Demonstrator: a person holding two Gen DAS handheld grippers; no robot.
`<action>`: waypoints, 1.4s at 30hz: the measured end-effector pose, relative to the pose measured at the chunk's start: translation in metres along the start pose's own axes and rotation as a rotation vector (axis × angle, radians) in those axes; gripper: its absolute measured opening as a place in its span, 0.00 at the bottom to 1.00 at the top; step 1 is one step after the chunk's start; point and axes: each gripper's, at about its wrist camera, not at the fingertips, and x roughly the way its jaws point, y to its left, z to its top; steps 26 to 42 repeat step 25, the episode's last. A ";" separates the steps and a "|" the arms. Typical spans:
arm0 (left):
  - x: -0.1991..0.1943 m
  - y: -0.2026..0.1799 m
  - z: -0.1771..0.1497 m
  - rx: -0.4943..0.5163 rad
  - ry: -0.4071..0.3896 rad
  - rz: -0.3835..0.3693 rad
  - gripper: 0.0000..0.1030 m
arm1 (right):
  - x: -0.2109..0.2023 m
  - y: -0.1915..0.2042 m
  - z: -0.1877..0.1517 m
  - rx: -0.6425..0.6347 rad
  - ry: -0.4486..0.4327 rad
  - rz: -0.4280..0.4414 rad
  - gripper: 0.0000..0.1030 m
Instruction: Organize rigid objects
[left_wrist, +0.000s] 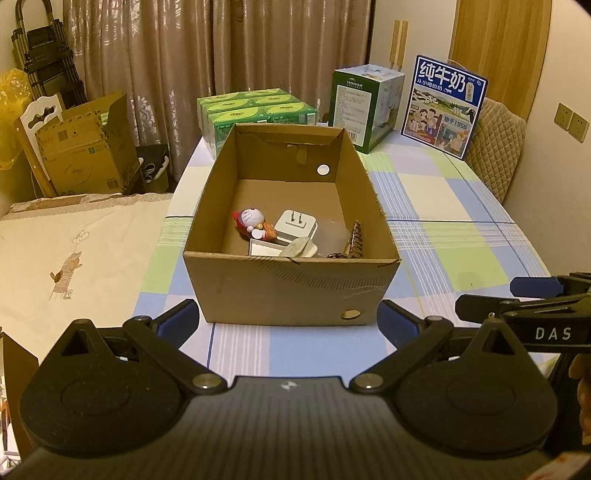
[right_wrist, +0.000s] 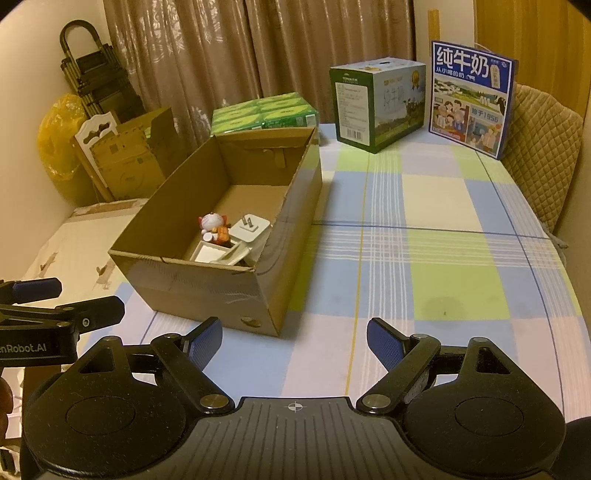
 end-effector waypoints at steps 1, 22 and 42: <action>0.000 0.000 0.000 0.001 0.000 0.000 0.98 | 0.000 0.001 0.000 0.001 0.000 0.000 0.80; 0.001 0.001 0.001 -0.006 -0.008 -0.007 0.98 | 0.001 -0.001 0.001 0.016 -0.005 -0.001 0.80; 0.002 0.000 0.001 -0.006 -0.006 -0.004 0.98 | 0.001 -0.003 0.002 0.019 -0.004 -0.001 0.80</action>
